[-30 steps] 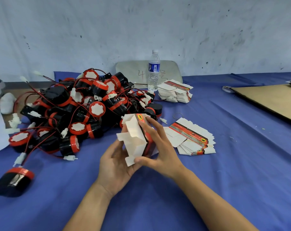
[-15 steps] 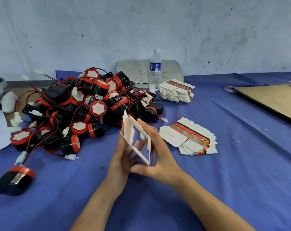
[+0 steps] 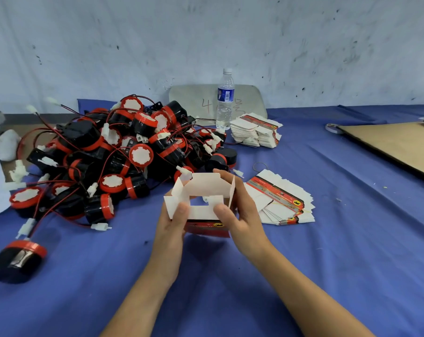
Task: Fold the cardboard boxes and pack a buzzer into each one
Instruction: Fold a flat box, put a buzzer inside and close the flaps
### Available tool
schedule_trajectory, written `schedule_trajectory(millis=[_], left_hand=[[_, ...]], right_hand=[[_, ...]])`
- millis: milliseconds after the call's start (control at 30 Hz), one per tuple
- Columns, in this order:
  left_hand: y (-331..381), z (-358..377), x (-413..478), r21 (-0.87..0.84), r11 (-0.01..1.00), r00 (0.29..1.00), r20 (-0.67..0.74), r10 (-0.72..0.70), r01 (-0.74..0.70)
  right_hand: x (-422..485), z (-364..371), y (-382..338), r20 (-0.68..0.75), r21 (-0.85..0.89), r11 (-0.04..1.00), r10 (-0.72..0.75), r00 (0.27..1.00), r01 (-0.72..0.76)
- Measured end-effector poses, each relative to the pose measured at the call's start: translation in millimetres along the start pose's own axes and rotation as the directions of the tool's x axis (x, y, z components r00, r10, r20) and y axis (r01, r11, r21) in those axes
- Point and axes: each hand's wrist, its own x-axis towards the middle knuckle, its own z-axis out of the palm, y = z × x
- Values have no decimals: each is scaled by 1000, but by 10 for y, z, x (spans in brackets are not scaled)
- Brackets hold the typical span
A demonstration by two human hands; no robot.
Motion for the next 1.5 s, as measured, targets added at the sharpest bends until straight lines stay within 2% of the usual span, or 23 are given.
schedule_trajectory(millis=[233, 433, 700, 800, 1000, 1100, 1233, 1367, 1500], left_hand=[[-16, 13, -7, -5, 1000, 999, -44, -26, 26], [-37, 8, 0, 10, 1000, 999, -50, 7, -7], [-42, -4, -4, -2, 999, 999, -11, 41, -41], [-57, -14, 0, -1, 997, 997, -13, 78, -78], [-64, -15, -25, 18, 994, 993, -52, 107, -106], [-40, -48, -8, -39, 995, 990, -110, 87, -92], [-29, -98, 24, 15, 995, 985, -144, 96, -95], [-77, -42, -1, 192, 978, 993, -69, 101, -86], [-136, -32, 10, 237, 970, 997, -28, 65, -56]], right_hand=[[-21, 18, -5, -33, -42, 997, -61, 998, 60], [-50, 2, 50, 14, -103, 987, -121, 993, 121], [-47, 10, 16, 6, -135, 974, -181, 983, 180], [-50, 8, 15, 33, -198, 956, -214, 976, 216], [-62, 33, 21, 71, -255, 935, -236, 969, 247], [-60, 13, 17, 104, -288, 916, -258, 960, 278], [-53, -1, 49, 81, -278, 929, -231, 970, 245], [-52, -3, 81, 45, -197, 961, -189, 981, 194], [-42, -6, 73, -23, -154, 979, -140, 990, 135]])
